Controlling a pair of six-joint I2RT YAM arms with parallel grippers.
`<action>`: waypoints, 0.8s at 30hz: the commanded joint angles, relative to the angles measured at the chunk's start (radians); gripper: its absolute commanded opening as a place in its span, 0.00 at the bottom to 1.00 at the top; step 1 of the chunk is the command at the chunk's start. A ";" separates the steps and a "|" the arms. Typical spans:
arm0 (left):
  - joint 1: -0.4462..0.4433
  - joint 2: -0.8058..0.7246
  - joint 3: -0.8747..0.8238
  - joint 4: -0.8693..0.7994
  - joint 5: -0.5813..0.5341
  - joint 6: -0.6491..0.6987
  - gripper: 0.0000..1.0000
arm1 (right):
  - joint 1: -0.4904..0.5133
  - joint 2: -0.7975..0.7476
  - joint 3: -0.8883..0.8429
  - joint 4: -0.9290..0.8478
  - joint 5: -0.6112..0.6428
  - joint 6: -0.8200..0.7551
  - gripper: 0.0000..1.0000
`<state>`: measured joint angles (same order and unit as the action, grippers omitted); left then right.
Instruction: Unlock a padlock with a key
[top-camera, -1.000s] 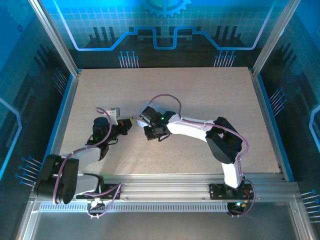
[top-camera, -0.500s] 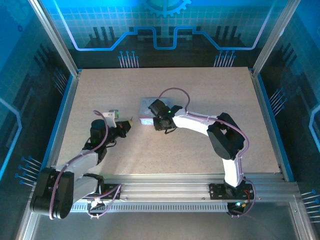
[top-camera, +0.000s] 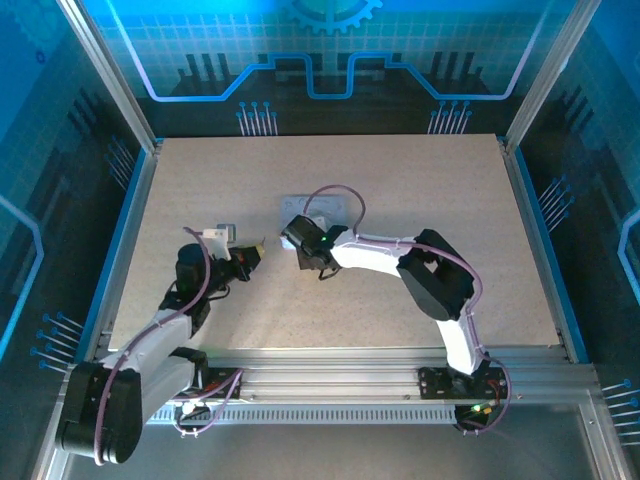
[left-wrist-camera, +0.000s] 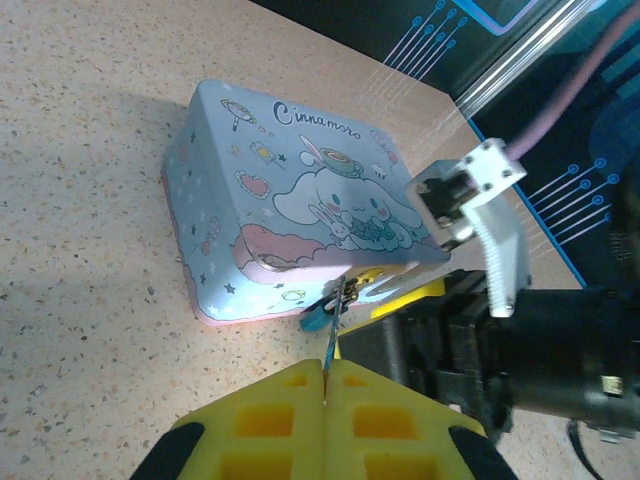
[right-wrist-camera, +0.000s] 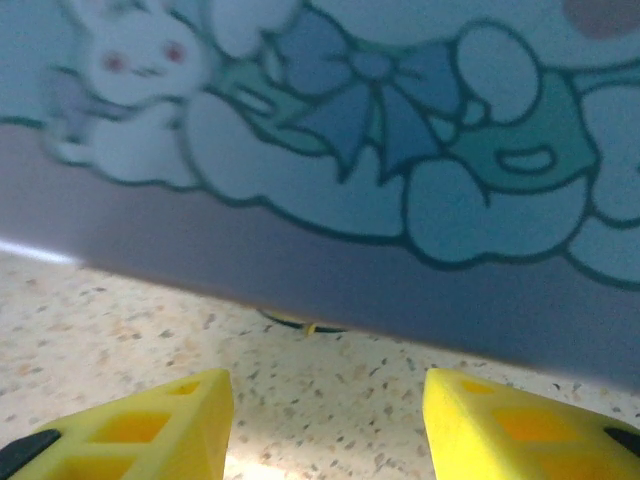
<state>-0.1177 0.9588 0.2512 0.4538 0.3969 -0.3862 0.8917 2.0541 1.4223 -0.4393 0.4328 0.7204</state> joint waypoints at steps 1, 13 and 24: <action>0.009 -0.035 -0.024 -0.043 0.028 0.034 0.00 | 0.007 0.031 0.037 0.019 0.064 0.039 0.53; 0.009 -0.078 -0.037 -0.084 0.034 0.059 0.00 | 0.013 0.089 0.094 0.042 0.091 0.060 0.53; 0.009 -0.077 -0.042 -0.073 0.052 0.066 0.00 | 0.010 0.110 0.112 0.046 0.155 0.082 0.40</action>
<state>-0.1177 0.8906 0.2298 0.3851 0.4198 -0.3527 0.8921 2.1468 1.5116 -0.4088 0.5369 0.7792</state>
